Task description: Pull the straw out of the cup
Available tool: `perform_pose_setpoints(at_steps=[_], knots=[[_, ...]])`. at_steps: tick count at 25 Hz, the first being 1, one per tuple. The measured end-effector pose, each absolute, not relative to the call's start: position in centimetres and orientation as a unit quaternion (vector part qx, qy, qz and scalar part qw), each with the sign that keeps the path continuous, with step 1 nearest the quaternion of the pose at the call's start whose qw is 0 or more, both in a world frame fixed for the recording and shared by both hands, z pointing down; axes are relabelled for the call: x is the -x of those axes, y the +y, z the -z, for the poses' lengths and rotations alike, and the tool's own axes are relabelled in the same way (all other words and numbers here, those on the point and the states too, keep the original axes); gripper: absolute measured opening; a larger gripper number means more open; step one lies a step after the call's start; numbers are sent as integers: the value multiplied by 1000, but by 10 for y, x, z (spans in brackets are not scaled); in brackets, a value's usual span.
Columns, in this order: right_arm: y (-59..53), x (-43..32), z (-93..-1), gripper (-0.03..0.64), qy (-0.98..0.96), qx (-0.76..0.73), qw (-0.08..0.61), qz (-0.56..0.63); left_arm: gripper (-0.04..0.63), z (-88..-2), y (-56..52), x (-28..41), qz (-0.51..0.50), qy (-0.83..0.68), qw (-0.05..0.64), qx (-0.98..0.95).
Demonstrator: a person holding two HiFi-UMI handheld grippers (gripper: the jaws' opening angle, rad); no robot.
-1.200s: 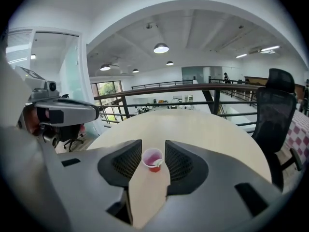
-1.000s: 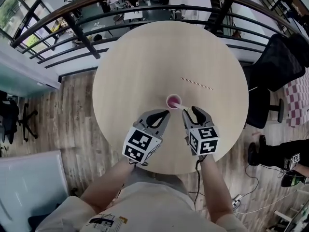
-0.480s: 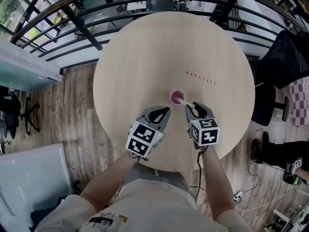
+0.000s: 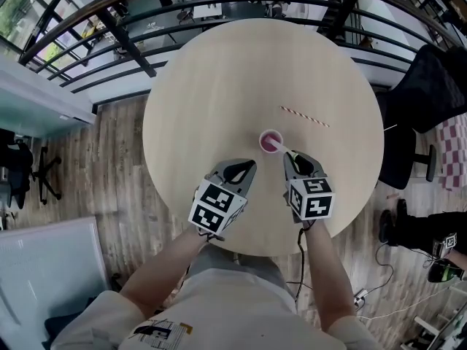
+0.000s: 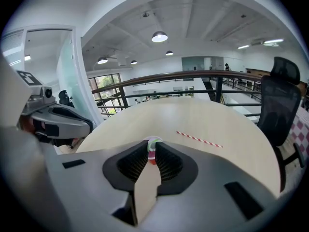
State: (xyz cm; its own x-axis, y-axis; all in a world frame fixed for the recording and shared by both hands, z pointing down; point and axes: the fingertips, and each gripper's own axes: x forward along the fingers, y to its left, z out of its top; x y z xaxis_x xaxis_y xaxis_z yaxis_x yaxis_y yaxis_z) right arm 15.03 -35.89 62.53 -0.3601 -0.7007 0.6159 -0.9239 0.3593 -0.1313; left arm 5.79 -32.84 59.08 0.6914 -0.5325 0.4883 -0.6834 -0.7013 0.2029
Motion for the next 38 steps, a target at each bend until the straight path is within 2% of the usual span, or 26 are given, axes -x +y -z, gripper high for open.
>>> perform_pose_setpoints(at_steps=[14, 28, 34, 38], knots=[[-325, -157, -437, 54, -815, -561, 127, -69, 12, -479, -322, -45, -123, -365, 125, -914], [-244, -145, -286, 52, -822, -566, 19, 61, 12, -335, -262, -42, -61, -347, -46, -935], [-214, -144, -256, 52, -822, -563, -7, 81, 12, -303, -233, -47, -30, -336, -60, -940], [-200, -139, -257, 52, -827, -557, -12, 75, 12, -293, -216, -41, -10, -344, -33, -938]])
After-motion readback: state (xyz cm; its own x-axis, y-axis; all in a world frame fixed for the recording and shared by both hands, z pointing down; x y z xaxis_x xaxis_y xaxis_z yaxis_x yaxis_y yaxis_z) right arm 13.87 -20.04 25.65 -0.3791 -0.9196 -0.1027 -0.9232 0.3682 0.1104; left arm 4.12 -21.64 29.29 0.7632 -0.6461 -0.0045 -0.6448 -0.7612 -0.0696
